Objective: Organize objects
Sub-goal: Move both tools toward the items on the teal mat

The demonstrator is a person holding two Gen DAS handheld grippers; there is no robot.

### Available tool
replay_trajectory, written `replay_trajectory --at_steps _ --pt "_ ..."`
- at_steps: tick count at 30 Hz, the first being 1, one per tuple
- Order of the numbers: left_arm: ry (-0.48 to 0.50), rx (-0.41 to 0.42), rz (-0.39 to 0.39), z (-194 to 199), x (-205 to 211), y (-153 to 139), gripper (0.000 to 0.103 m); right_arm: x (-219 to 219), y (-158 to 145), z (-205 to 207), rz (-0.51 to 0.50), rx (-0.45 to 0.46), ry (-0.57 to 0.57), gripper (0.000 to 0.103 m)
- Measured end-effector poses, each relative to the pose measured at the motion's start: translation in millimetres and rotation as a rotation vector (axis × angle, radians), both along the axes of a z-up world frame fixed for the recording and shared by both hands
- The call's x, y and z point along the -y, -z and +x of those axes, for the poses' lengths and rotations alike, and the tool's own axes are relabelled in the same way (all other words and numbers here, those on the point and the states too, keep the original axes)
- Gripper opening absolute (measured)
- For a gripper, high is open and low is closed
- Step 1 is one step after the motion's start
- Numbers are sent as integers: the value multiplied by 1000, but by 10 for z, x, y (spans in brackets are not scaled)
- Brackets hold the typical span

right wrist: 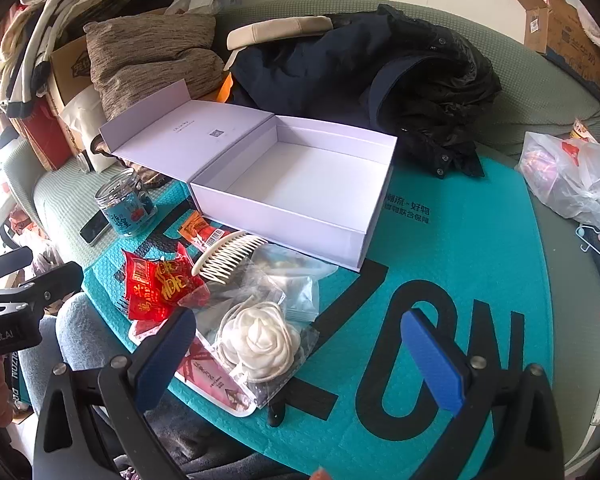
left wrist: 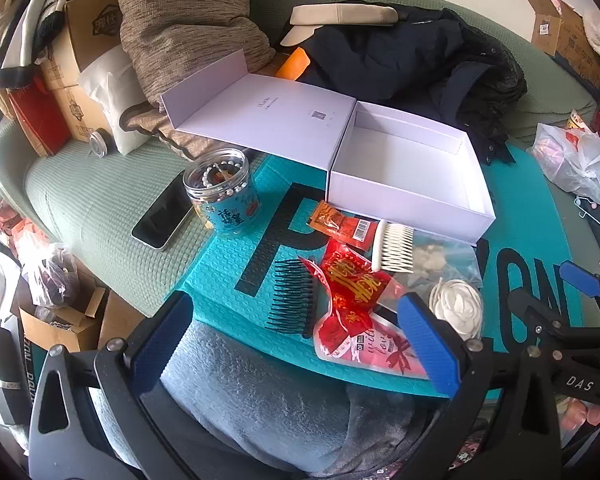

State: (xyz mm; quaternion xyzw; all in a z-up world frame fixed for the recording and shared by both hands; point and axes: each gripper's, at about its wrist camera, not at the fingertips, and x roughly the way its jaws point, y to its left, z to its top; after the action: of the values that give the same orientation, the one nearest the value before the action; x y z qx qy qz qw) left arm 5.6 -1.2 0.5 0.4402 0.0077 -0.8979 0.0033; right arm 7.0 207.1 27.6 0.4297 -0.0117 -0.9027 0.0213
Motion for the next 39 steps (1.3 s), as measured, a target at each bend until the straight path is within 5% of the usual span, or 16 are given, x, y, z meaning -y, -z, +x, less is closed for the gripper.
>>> replay_trajectory --at_steps 39 --pt "-22 14 28 208 24 40 102 37 -14 99 1 -10 -48 102"
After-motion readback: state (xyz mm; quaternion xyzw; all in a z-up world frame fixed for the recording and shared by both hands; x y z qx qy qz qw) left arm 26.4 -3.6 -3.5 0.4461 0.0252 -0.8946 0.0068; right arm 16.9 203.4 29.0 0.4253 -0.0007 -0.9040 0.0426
